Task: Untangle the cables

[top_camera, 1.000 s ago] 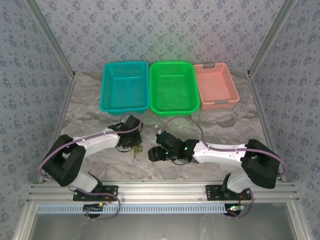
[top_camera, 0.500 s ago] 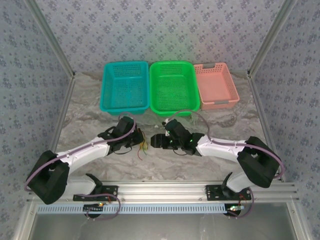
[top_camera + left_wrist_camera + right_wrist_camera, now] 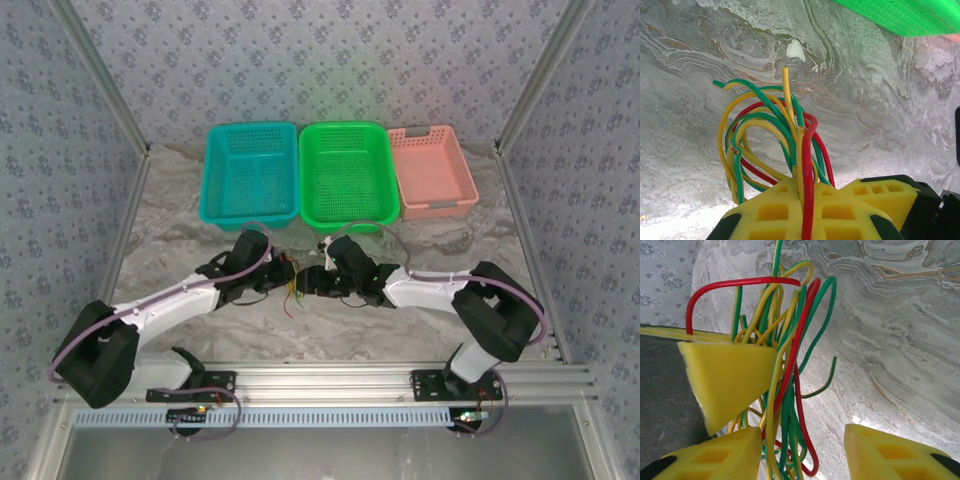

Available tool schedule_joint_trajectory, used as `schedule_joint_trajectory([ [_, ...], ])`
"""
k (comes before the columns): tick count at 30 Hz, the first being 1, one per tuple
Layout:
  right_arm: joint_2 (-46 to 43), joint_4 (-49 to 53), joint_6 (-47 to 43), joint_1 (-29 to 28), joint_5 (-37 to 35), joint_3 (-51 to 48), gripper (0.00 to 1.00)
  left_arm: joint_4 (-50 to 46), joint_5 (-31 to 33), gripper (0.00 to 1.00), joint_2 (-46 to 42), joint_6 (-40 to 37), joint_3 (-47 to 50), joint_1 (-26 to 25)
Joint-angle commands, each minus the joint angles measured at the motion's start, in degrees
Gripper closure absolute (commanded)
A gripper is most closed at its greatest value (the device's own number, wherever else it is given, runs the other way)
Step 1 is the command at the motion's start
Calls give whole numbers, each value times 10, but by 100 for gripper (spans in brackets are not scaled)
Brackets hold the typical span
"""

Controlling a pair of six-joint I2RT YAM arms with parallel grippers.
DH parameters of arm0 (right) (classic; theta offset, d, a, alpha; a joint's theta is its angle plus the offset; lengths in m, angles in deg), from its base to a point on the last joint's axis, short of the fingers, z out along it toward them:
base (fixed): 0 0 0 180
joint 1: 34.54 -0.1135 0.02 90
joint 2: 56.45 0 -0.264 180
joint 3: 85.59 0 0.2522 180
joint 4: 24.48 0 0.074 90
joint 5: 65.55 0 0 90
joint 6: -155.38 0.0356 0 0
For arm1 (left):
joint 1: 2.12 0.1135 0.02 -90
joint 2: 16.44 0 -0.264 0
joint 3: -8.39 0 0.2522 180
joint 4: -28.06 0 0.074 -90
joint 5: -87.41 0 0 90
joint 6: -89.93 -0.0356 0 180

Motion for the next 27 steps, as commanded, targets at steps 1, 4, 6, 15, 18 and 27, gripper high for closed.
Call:
schedule_joint_trajectory([
  [1,9,-33,13,5,11,0,58,29,-36,100,5,12,-27,-3],
  [4,0,-11,11,18,-4,-2,94,26,-42,100,-4,11,-29,-4],
  [6,-25,66,-10,30,-44,3,100,-15,-36,100,-16,-11,-44,-4],
  [15,-110,345,-175,50,-194,71,100,-125,-71,100,6,-125,-102,-2],
  [18,-132,391,-178,68,-242,79,100,-168,-58,100,18,-159,-122,-1],
  [27,-183,353,-184,107,-185,44,100,-139,-55,98,28,-150,-103,0],
])
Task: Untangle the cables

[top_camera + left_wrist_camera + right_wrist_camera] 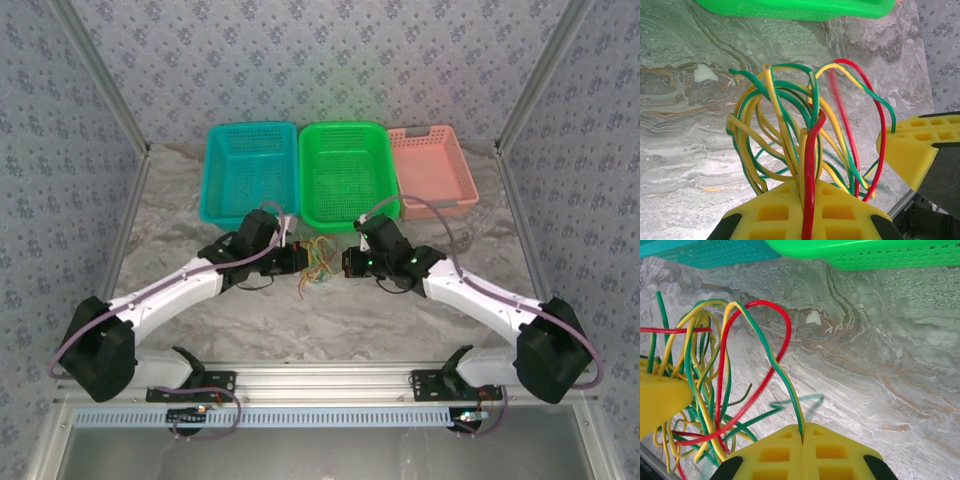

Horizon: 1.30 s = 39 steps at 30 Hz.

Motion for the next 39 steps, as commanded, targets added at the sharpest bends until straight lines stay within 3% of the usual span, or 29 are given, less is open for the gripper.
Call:
schedule_joint_trajectory([
  [1,-9,53,-19,15,-61,-9,100,-52,11,98,9,-16,19,7],
  [6,-14,58,-11,26,-66,-18,100,-31,16,100,-4,-9,33,7],
  [10,-16,72,-4,47,-66,-23,100,-11,72,100,-51,13,57,7],
  [14,-23,65,-7,79,-37,-29,100,13,109,100,-91,40,75,13],
  [19,-13,58,-21,78,3,-16,100,20,102,100,-85,55,72,15],
  [20,-12,62,-23,72,1,-15,98,16,104,100,-86,59,73,15],
  [23,-18,84,-13,63,-25,-20,71,-9,129,100,-99,69,81,15],
  [27,-53,95,16,60,-68,-54,49,-37,153,100,-131,85,102,16],
  [31,-33,83,31,45,-85,-67,42,-48,156,100,-156,98,123,15],
  [39,90,-3,46,15,-82,-38,42,-67,180,100,-175,104,159,17],
])
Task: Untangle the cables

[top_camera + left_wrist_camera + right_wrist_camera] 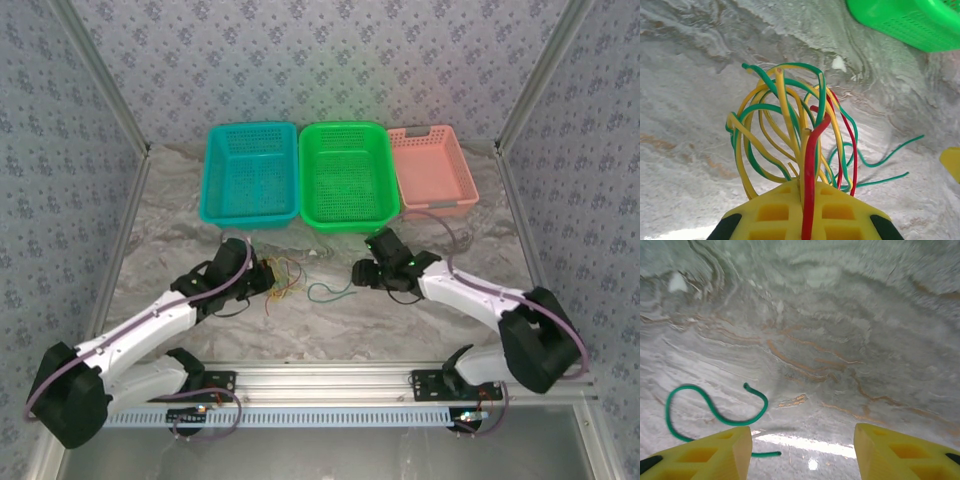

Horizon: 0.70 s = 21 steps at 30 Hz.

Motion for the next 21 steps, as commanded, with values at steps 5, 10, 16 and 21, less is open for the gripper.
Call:
schedule_joint_trajectory([
  [5,89,-46,26,-25,-19,52,44,6,17,100,-6,11,29,4],
  [10,113,-62,40,-28,-21,59,49,26,14,100,18,7,38,7],
  [16,135,-66,50,-27,-39,62,82,72,8,100,54,7,44,6],
  [21,88,-40,53,-28,-98,56,100,102,-5,100,97,-4,26,6],
])
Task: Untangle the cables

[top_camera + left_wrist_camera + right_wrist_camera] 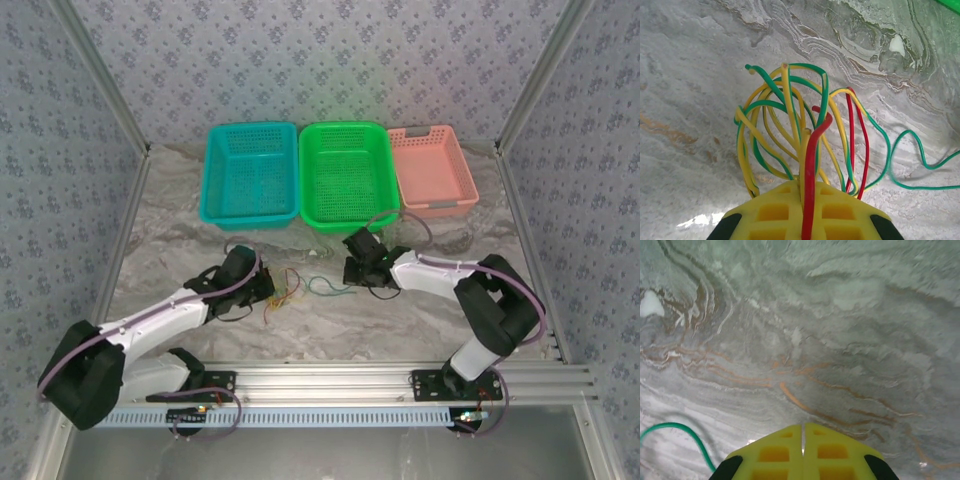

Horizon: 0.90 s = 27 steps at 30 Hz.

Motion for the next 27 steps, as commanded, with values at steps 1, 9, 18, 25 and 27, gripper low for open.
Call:
schedule_joint_trajectory([
  [1,-50,31,4,-2,-62,8,100,35,-14,100,25,-11,-21,2],
  [9,-180,115,-9,8,-120,4,100,25,-9,43,17,-15,-38,2],
  [18,-276,109,-5,53,-87,-7,100,-32,-26,37,-66,-46,-107,-19],
  [25,-276,108,22,72,-59,20,100,-13,-68,41,-51,-26,-163,-84],
  [27,-273,105,34,74,-52,25,100,18,-68,43,-33,-4,-168,-115],
])
